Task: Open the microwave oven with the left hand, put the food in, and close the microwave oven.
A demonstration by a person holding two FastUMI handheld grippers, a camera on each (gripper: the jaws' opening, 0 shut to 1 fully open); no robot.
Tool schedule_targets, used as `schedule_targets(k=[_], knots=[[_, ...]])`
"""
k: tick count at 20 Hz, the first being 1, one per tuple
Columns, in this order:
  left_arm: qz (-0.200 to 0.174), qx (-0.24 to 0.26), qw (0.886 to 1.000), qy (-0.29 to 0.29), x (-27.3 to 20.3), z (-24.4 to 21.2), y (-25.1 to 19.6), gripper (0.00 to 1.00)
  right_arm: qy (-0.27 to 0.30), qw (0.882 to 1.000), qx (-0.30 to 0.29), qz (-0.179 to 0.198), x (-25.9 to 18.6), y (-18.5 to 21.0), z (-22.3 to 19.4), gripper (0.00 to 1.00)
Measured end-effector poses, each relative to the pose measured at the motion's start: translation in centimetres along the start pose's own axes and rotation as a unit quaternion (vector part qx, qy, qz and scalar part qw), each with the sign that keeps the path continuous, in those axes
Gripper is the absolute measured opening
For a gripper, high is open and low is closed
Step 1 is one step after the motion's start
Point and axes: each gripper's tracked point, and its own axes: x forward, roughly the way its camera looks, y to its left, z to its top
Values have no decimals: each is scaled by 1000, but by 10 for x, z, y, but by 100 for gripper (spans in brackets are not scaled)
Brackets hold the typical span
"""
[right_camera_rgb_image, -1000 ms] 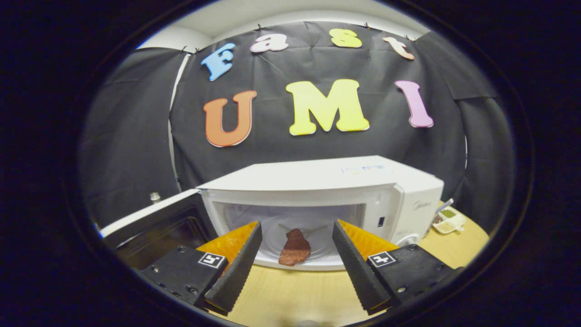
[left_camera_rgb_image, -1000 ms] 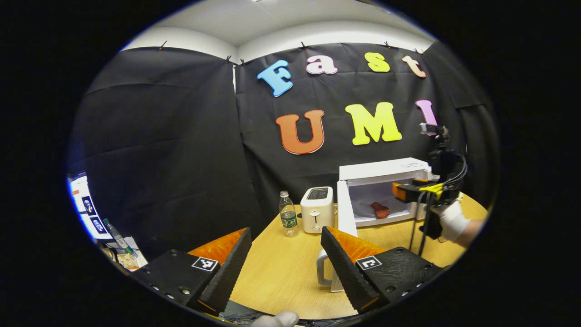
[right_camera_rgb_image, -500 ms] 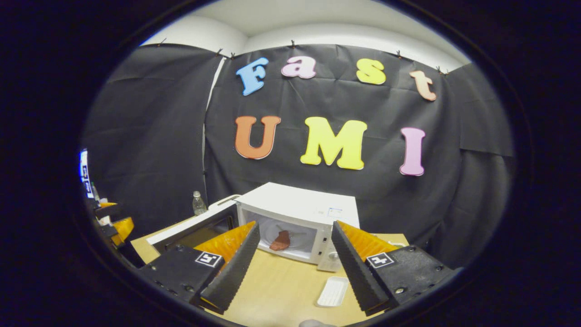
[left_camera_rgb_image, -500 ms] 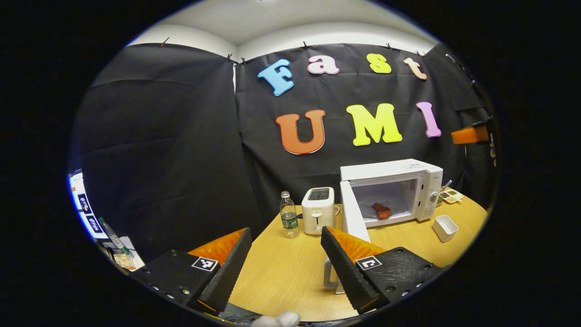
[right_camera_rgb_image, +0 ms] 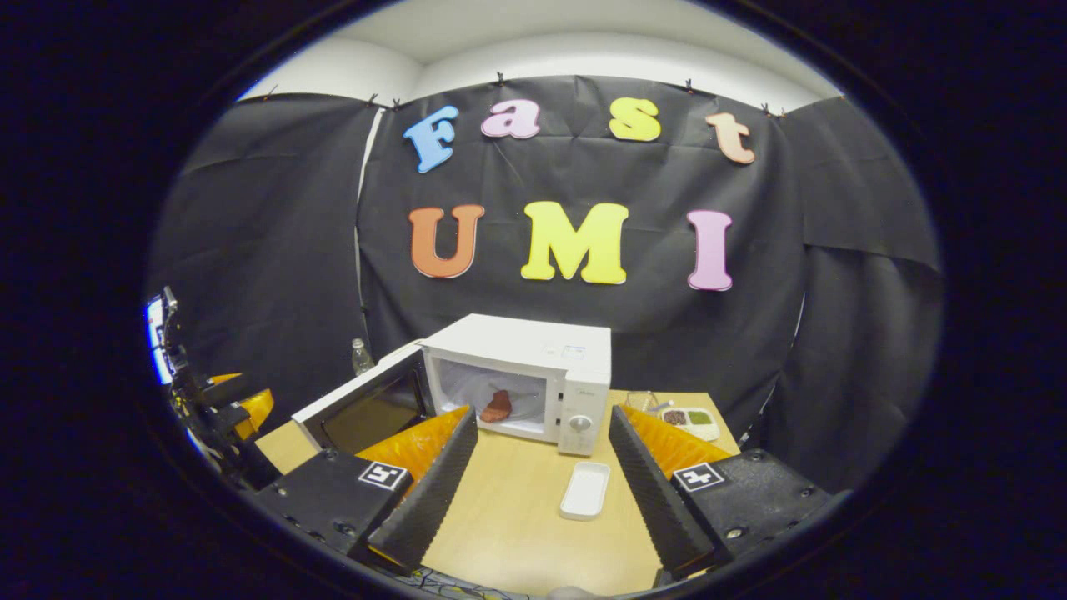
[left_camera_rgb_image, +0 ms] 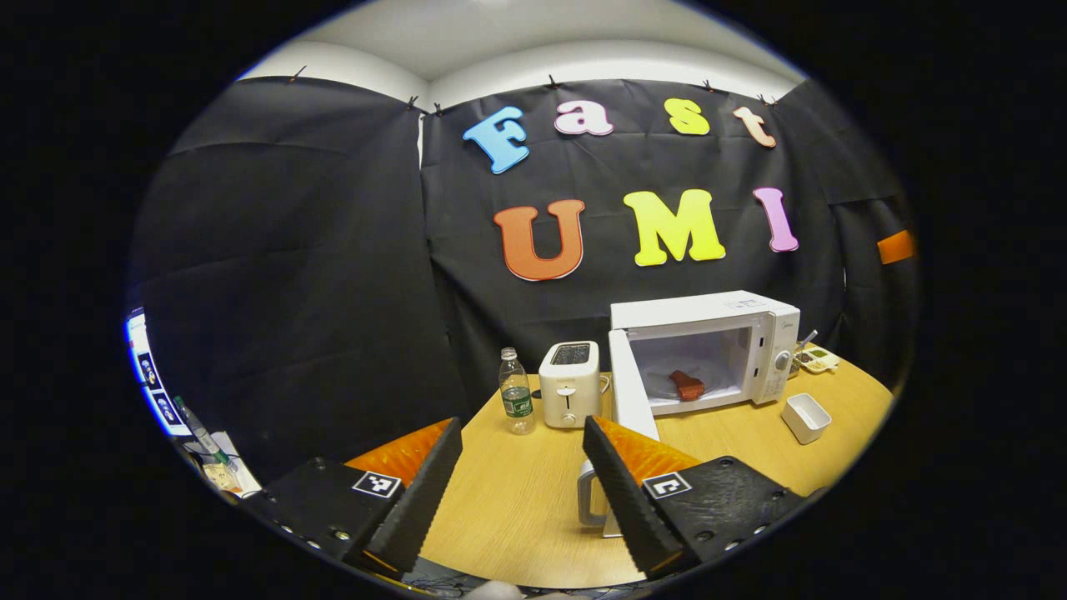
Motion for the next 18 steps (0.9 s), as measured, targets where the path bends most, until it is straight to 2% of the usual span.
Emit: schedule_targets(k=[1,2,3,4,5,6,9,10,11,12,13,14,17,18], knots=[[-10,1,1000,3,0,-2,-2,73,4,1000,1,-3,-2,-2,-2,96],[-16,0,1000,3,0,-3,-4,56,6,1000,4,-3,-2,-3,-4,96],[-18,-1,1000,-2,0,-2,-4,31,8,1000,7,-4,-4,-4,-5,100],[-14,5,1000,3,2,-7,0,5,9,1000,8,-4,-4,-5,-7,100],[-2,8,1000,7,5,-15,5,2,11,1000,10,-5,-6,-5,-7,100],[-10,-2,1000,7,9,-20,3,0,11,1000,12,-4,-7,-5,-8,100],[-4,-7,999,39,29,-59,2,0,16,1000,13,-5,-13,-6,-10,100],[-3,-4,998,58,35,-74,1,0,18,1000,9,-7,-14,-8,-10,95],[-6,-6,998,69,39,-87,0,0,20,1000,6,-11,-19,-13,-15,100],[-10,-10,997,77,44,-96,-4,0,19,1000,4,-14,-23,-15,-14,100],[-15,-7,997,80,49,-102,-7,0,19,1000,5,-17,-27,-16,-12,96],[-17,-1,997,77,56,-106,-10,0,21,1000,2,-22,-29,-21,-13,100],[-34,-9,996,84,67,-111,-26,0,23,999,-2,-33,-35,-28,-11,100],[-30,-5,996,83,71,-112,-28,0,25,999,-1,-34,-37,-29,-12,100]])
